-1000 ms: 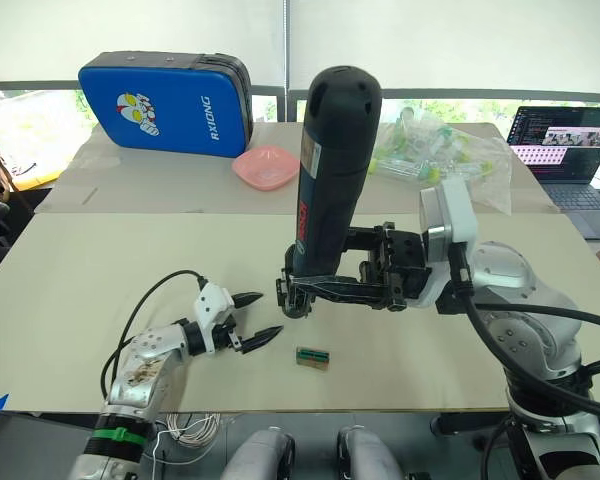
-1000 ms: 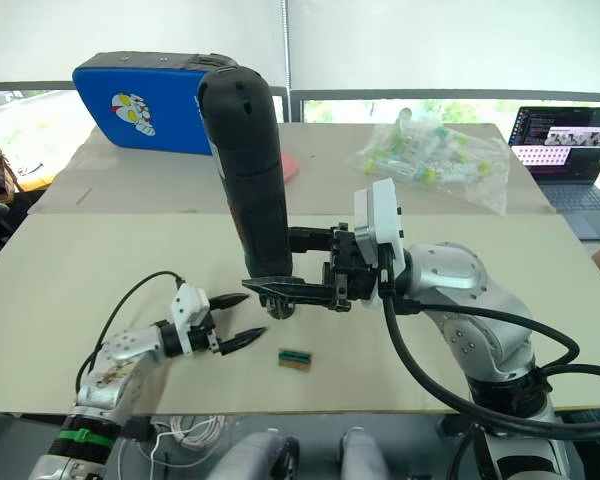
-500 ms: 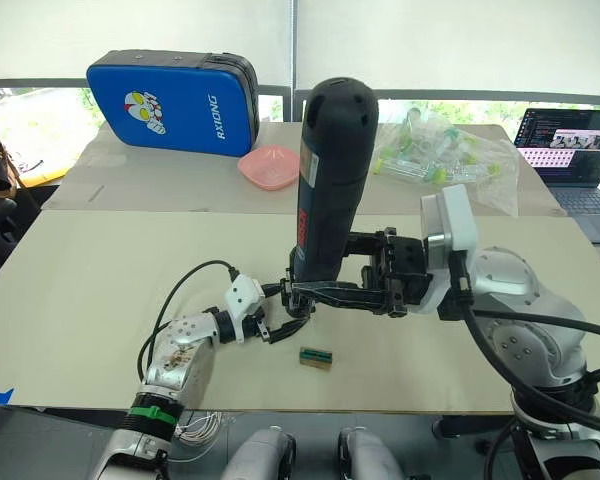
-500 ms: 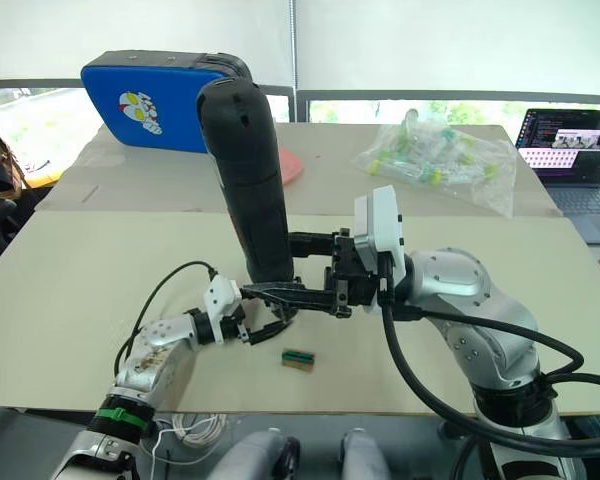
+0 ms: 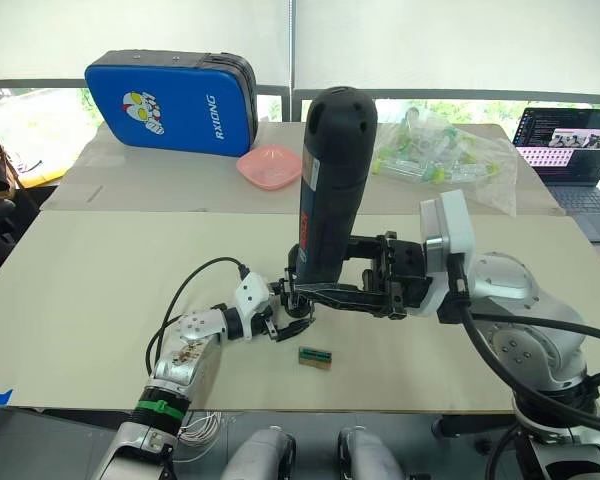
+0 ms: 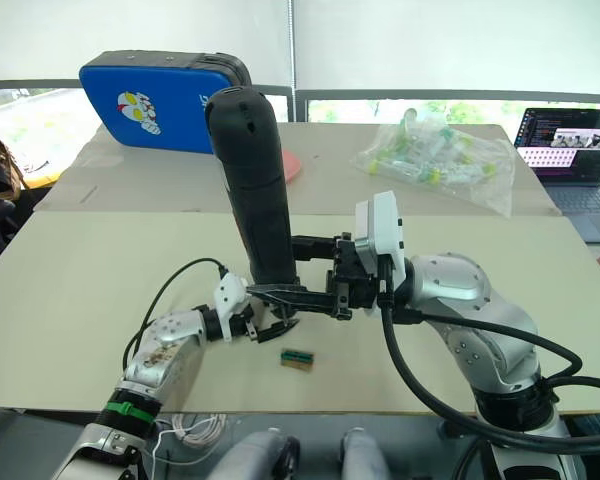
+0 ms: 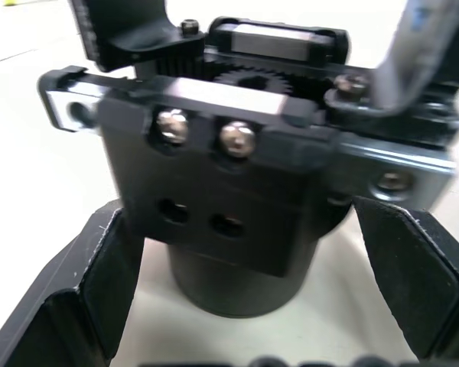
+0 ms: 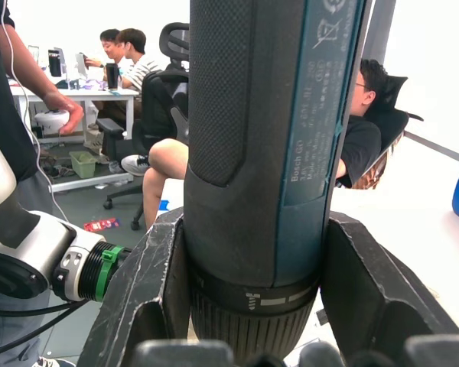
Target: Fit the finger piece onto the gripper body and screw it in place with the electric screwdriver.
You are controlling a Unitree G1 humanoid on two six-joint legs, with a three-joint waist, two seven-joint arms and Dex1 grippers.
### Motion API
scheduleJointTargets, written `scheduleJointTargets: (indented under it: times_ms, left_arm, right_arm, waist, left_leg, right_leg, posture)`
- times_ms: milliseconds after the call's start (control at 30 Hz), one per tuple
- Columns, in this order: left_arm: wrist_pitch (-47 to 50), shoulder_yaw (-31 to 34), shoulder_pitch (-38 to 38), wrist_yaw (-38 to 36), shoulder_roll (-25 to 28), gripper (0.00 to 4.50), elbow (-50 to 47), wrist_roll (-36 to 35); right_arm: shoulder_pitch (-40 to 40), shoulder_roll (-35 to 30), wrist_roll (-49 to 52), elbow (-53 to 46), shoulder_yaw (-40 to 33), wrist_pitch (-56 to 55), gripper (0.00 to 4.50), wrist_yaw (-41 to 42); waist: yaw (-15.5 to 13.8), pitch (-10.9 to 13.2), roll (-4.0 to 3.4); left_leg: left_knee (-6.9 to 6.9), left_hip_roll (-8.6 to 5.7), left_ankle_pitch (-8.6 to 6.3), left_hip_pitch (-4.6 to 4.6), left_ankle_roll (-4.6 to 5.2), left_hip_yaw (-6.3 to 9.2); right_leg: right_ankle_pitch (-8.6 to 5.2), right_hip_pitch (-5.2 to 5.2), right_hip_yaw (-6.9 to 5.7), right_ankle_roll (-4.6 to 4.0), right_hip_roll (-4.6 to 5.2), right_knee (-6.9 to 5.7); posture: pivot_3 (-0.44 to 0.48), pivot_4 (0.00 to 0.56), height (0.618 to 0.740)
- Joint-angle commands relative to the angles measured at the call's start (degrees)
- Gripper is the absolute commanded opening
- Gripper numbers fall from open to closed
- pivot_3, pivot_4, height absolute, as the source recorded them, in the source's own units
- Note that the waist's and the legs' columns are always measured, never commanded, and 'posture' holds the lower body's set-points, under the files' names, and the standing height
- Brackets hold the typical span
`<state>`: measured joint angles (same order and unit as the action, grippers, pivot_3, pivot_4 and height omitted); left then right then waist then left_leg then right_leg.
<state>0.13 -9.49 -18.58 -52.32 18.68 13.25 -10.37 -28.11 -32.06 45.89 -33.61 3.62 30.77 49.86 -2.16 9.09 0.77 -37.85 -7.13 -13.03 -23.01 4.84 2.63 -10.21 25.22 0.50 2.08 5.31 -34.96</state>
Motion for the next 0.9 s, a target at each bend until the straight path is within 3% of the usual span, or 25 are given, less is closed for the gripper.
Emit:
scheduleJointTargets:
  times_ms: [33,133,333,567,900]
  left_arm:
    - [1.0,-0.1,-0.3,0.3,0.0,3.64,0.7,0.2]
    - [0.1,-0.6,-0.9,-1.4,0.5,2.31,1.9,0.4]
    - [-5.0,-0.9,-5.0,-6.5,0.9,2.31,8.3,0.3]
    - [-11.8,-1.9,-11.6,-17.4,2.8,2.31,18.9,0.8]
    - [-11.1,-1.3,-12.1,-18.2,2.0,2.31,22.7,0.9]
  right_arm:
    - [0.0,-0.3,0.8,-2.9,-1.9,-1.0,1.96,-0.3]
    - [0.3,-0.6,1.1,-3.0,-2.1,-1.0,1.96,-0.2]
    - [1.2,-1.6,2.5,-3.3,-2.8,-0.6,1.96,0.6]
    - [1.1,-2.9,5.1,-3.5,-3.0,0.5,1.96,0.9]
    - [0.0,-3.4,5.1,-3.1,-3.1,1.2,1.96,0.9]
  waist:
    - [0.0,0.0,0.00]
    - [0.0,0.0,0.00]
    - [-0.2,0.0,0.01]
    - [0.0,0.0,0.02]
    - [0.1,0.0,0.04]
  left_leg:
    - [0.00,0.00,0.00,0.00,0.00,0.00]
    - [0.00,0.00,0.00,0.00,0.00,0.00]
    - [-0.01,-0.01,0.00,0.00,0.00,0.00]
    - [-0.04,-0.01,0.00,-0.08,0.02,0.00]
    - [-0.04,0.00,-0.02,-0.11,0.06,0.01]
  right_leg:
    - [0.00,0.00,0.00,0.00,0.00,0.00]
    - [0.00,0.00,-0.01,0.00,0.00,0.00]
    - [0.00,0.00,-0.06,0.00,0.01,0.02]
    - [0.00,0.04,-0.11,0.00,0.00,0.03]
    - [0.00,0.04,-0.05,0.00,0.02,0.05]
  posture:
    - [0.000,0.150,0.740]
    - [0.000,0.150,0.740]
    - [0.000,0.150,0.740]
    - [0.000,0.150,0.740]
    - [0.000,0.150,0.740]
